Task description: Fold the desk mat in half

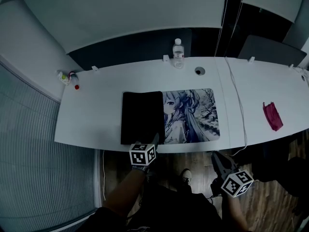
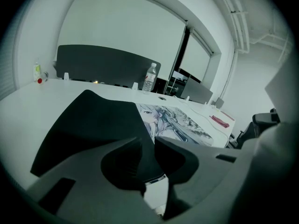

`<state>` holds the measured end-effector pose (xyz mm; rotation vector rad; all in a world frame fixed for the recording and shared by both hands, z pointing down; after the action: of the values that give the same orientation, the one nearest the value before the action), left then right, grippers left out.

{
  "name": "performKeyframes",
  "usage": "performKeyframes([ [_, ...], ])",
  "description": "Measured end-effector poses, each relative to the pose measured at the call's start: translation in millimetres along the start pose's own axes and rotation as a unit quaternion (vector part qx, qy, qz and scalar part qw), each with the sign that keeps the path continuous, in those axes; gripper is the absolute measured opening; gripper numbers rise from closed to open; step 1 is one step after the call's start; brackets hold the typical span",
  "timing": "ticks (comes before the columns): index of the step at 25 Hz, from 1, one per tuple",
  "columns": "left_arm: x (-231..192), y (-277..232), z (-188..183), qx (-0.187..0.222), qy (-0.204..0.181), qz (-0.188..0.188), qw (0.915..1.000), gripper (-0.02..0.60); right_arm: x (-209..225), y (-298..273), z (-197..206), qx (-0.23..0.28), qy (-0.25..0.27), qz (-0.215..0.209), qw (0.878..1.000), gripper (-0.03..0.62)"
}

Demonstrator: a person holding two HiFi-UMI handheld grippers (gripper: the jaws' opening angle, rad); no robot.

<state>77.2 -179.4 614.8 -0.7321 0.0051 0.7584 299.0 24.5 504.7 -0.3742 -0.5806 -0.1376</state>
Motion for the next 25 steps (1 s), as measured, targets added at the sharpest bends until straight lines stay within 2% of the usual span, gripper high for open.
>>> performKeyframes([
  [5,7,15,-2,0.016,0.007,-0.012,0.9998,0.078,0,-7,-5,-0.01,0.007,-0.031,0.999,0.023],
  [7,12,25,-2,0.023,0.019,-0.01,0.9995,0.05,-2,-9,-6,-0.016,0.011,-0.045,0.999,0.023],
  [11,35,51,-7,0.049,0.067,0.023,0.9962,0.006,-5,-12,-6,-0.029,0.02,-0.078,0.996,0.023],
  [18,77,107,-9,0.104,0.073,0.059,0.9901,0.006,-23,-26,6,-0.059,0.04,-0.138,0.988,0.023],
  [21,88,129,0,0.111,0.075,0.074,0.9882,0.006,-36,-35,12,-0.066,0.044,-0.157,0.984,0.023],
  [25,93,156,12,0.118,0.103,0.087,0.9838,0.006,-60,-42,20,-0.078,0.055,-0.177,0.98,0.023],
])
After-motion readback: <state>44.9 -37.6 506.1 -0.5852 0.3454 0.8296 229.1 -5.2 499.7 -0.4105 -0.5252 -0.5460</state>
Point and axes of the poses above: the fingertips, and each gripper's own axes: y backward along the fingers, x to its right, z out of its underside, the point moved 3 cm from there along y, backward along the fingers, and after that the axes turned 1 degree about -y, right-handed, at the moved point
